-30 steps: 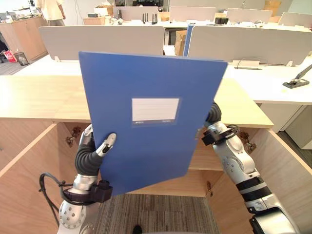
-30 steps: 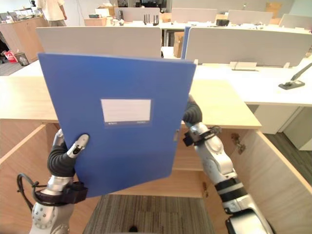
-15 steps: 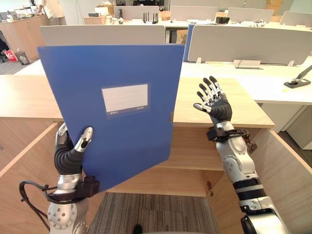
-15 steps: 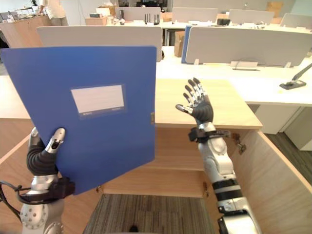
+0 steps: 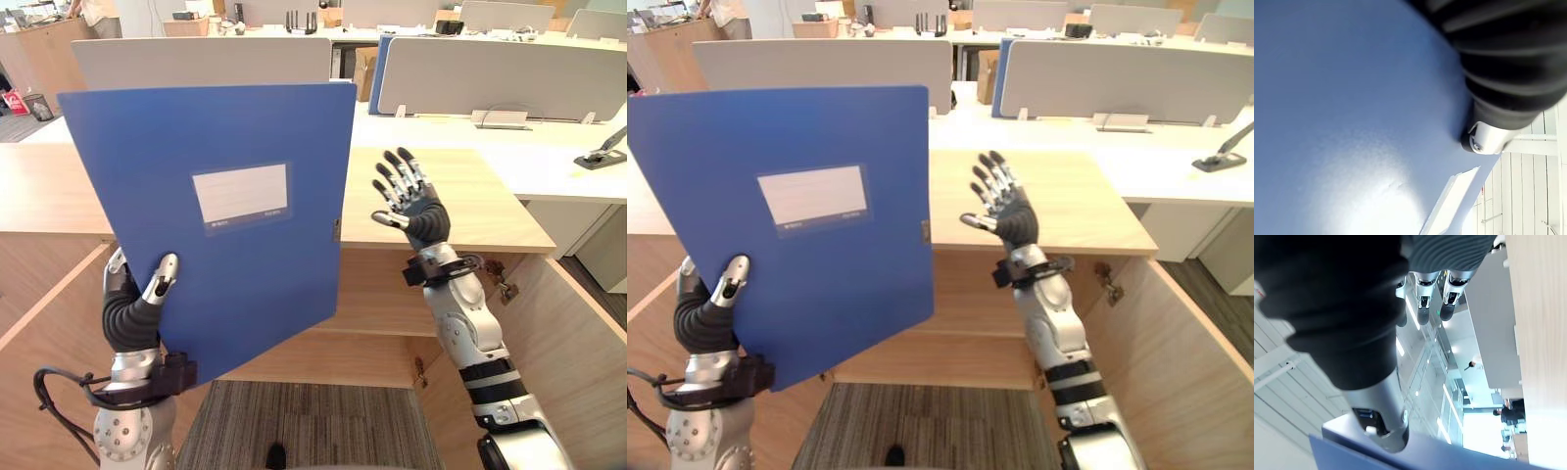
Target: Walk over to the cabinet, pick up the folder, carry it to the office cabinet, place the folder inside the office cabinet, then close the office cabinet door
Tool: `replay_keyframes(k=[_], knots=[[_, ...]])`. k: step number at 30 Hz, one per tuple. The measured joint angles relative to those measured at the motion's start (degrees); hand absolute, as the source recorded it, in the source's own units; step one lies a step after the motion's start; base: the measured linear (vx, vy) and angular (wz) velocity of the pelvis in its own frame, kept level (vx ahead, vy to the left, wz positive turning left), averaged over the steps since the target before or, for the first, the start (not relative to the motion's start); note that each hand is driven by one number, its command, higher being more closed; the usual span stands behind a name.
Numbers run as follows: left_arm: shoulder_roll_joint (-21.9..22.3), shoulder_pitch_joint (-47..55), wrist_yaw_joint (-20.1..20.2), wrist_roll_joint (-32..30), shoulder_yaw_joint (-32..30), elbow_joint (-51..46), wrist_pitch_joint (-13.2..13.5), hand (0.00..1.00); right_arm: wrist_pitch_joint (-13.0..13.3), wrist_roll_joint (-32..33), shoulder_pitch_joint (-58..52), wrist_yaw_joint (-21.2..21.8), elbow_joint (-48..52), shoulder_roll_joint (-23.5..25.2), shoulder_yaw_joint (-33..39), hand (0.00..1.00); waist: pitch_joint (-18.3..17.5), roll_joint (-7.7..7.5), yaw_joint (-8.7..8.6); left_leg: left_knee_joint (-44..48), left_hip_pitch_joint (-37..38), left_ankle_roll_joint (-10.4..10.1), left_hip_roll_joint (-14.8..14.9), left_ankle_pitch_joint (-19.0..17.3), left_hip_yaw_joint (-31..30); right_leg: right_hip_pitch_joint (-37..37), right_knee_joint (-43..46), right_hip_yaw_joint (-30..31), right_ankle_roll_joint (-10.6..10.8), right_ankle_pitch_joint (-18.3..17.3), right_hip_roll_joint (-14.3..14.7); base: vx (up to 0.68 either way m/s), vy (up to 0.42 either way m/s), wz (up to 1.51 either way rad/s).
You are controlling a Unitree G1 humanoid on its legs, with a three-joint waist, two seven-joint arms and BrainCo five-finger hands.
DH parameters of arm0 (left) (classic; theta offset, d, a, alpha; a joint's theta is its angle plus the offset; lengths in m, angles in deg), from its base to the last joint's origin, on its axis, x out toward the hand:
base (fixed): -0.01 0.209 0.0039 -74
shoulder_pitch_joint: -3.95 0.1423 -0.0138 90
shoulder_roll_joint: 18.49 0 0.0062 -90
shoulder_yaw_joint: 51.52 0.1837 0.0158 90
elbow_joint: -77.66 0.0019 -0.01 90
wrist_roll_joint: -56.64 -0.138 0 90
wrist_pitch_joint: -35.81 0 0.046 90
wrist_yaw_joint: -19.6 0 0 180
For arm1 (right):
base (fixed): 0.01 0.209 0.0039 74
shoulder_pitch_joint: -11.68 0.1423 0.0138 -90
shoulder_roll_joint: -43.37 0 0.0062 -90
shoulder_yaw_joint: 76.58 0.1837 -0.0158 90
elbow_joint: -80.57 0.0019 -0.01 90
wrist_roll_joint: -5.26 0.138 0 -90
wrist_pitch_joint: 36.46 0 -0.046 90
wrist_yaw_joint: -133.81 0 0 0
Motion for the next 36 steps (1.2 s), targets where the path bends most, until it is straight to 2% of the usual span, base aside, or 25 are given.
replay_keyframes(k=[7,16,17,22,23,27,30,32,34,35,36], knots=[[0.0,-0.7,0.2,-0.4,3.3,0.0,0.0,1.0,0.0,0.5,1.6,2.4,2.0,0.1,-6.3,0.0,0.1,-0.22,0.15,0.0,0.0,0.0,0.1,0.0,0.1,0.0,-0.1,0.0,0.0,0.1,0.0,0.0,0.0,0.0],[-0.1,-1.7,-0.2,-0.3,5.1,0.0,0.0,1.0,0.1,0.7,4.9,2.4,2.0,0.1,-10.5,0.0,0.1,-0.39,0.64,0.0,-0.4,0.0,0.1,0.0,0.1,-0.3,-0.2,0.1,0.1,0.2,0.0,0.0,0.0,0.0],[-0.1,-1.7,-0.4,-0.3,5.3,0.0,0.0,1.0,0.1,0.8,5.4,2.4,1.9,0.1,-10.7,1.0,0.1,-0.4,0.75,0.0,-0.4,0.0,0.1,0.0,0.1,-0.3,-0.2,0.0,0.1,0.2,0.1,0.0,0.0,0.0],[-0.1,-1.8,-1.1,0.4,5.5,0.0,1.5,1.0,0.1,3.0,8.3,1.9,1.8,-0.7,-12.4,1.0,-0.1,-0.54,0.98,0.0,-0.4,0.0,0.1,0.0,0.0,-0.3,-0.1,0.0,0.0,0.2,0.1,0.0,0.0,0.0],[-0.1,-1.9,-1.1,0.6,5.5,0.0,1.9,0.0,0.1,3.1,8.9,1.9,1.8,-1.2,-12.8,1.0,-0.1,-0.56,1.04,0.0,-0.4,0.0,0.1,0.0,0.0,-0.3,-0.1,0.0,0.0,0.2,0.1,0.0,0.0,0.0],[-2.1,-1.9,-1.0,1.7,5.8,0.0,2.6,0.0,0.1,5.3,11.3,2.7,1.8,-5.3,-15.5,1.0,-0.9,-0.72,1.21,0.0,-0.5,0.0,0.0,0.0,0.0,-0.4,-0.1,0.0,0.0,0.2,0.1,0.0,0.0,0.0],[-5.4,-1.9,0.3,5.9,6.9,3.1,3.0,0.0,0.6,5.7,13.2,3.2,1.8,-8.6,-17.9,1.0,-1.6,-0.7,1.19,0.0,-0.6,0.0,0.1,0.0,0.0,-0.4,-0.1,0.0,0.0,0.2,0.1,0.0,0.0,0.0],[-8.1,-1.9,2.7,10.2,9.2,6.6,2.9,0.0,0.6,5.2,13.6,3.2,1.8,-11.6,-18.9,1.0,-1.7,-0.75,1.29,0.0,-0.6,-0.1,0.1,0.1,-0.1,-0.5,0.0,0.0,0.0,0.2,0.1,0.0,0.0,0.0],[-11.9,-2.3,9.0,17.8,12.0,12.7,1.5,0.0,0.5,4.1,13.6,3.4,1.8,-15.2,-20.4,1.0,-1.7,-0.73,1.1,0.0,-0.6,0.0,0.1,0.2,-0.1,-0.6,0.1,0.0,0.0,0.2,0.1,0.0,0.0,0.0],[-12.7,-2.6,10.8,19.7,12.5,14.6,1.0,0.0,0.4,3.7,13.6,3.4,1.8,-16.0,-20.9,1.0,-1.7,-0.72,1.07,0.0,-0.7,0.0,0.1,0.2,-0.1,-0.7,0.1,0.0,0.0,0.2,0.1,0.0,0.0,0.0],[-14.0,-3.1,14.3,23.6,13.5,18.0,-0.5,0.0,0.1,2.4,13.3,3.6,1.7,-16.7,-21.3,1.0,-1.7,-0.72,0.98,0.0,-0.7,0.0,0.1,0.2,0.0,-0.7,0.2,0.0,0.0,0.2,0.1,0.0,0.0,0.0]])
